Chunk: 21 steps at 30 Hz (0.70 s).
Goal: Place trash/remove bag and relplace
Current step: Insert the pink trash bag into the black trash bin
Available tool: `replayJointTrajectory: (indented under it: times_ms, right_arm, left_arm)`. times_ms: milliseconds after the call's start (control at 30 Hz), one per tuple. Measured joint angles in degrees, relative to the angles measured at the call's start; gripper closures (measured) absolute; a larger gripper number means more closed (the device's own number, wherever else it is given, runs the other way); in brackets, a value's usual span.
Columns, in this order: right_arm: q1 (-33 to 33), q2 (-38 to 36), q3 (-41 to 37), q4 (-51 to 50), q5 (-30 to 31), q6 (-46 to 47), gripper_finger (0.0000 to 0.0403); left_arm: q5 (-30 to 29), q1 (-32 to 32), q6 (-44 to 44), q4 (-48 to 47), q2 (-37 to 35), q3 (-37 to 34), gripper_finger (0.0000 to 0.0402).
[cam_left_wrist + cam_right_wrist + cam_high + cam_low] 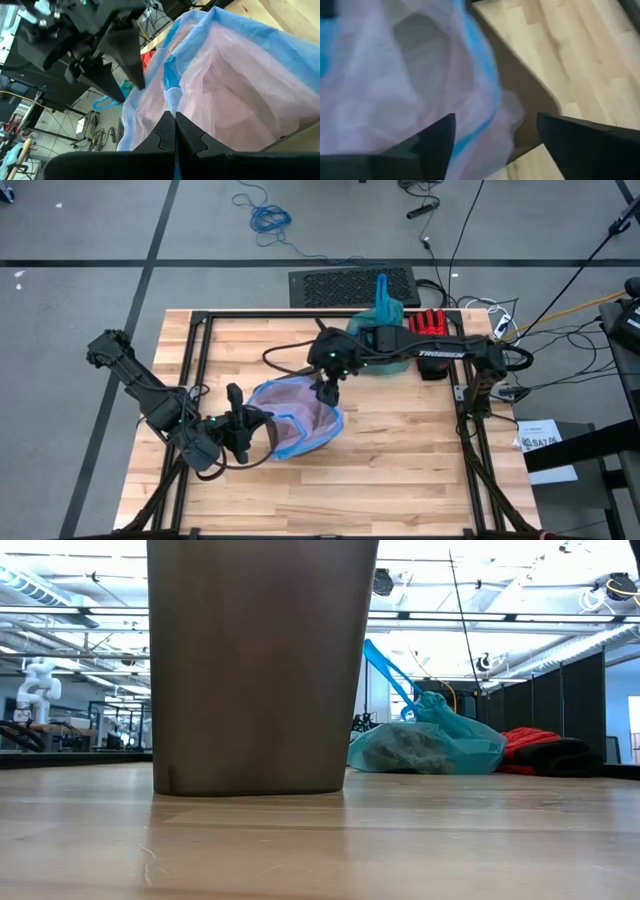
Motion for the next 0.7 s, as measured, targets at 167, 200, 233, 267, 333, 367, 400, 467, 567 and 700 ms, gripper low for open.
replayJointTrajectory:
  times_ms: [167, 200, 233, 267, 333, 367, 400, 467, 567, 700]
  right_arm:
    - [0.07, 0.33, -0.07, -0.55, 5.54, -1.26, 0.0264]
    - [0.07, 0.31, -0.07, -0.53, 5.69, -1.61, 0.0305]
    - [0.08, 0.31, -0.07, -0.53, 5.72, -1.75, 0.0348]
    - [0.09, 0.31, -0.07, -0.44, 5.75, -2.07, 0.0374]
    - [0.04, -0.13, -0.07, -0.62, 5.88, -2.26, 0.0386]
    - [0.04, -0.58, -0.07, -0.79, 6.09, -2.23, 0.0387]
    - [0.04, -1.10, -0.07, -0.86, 6.96, -2.21, 0.0391]
    - [-0.19, -1.74, -0.02, -1.87, 8.98, -2.19, 0.0399]
    - [-1.40, -1.71, -0.04, -3.73, 9.52, -0.80, 0.0401]
    - [-2.99, -1.21, -0.04, -5.27, 9.56, -0.09, 0.0402]
  left_arm:
    - [-0.76, -0.06, 0.00, -0.30, 0.00, 0.00, 0.0401]
    - [-1.10, -0.24, 0.01, -0.43, 0.00, 0.00, 0.0401]
    - [-1.48, -0.46, -0.01, -0.70, 0.00, 0.00, 0.0401]
    - [-1.68, -0.77, -0.11, -1.16, 0.00, 0.00, 0.0401]
    - [-1.74, -1.45, -1.90, -2.27, 0.00, 0.00, 0.0401]
    - [-1.73, -1.83, -3.73, -3.27, 0.00, 0.00, 0.0401]
    - [-1.76, -2.31, -6.10, -4.80, 0.00, 0.02, 0.0402]
    - [-1.76, -3.39, -12.26, -8.87, 0.00, 0.00, 0.0402]
    - [-1.76, -5.03, -22.40, -15.37, 0.00, 0.00, 0.0402]
    - [-2.17, -6.22, -30.99, -20.97, 0.03, 0.00, 0.0402]
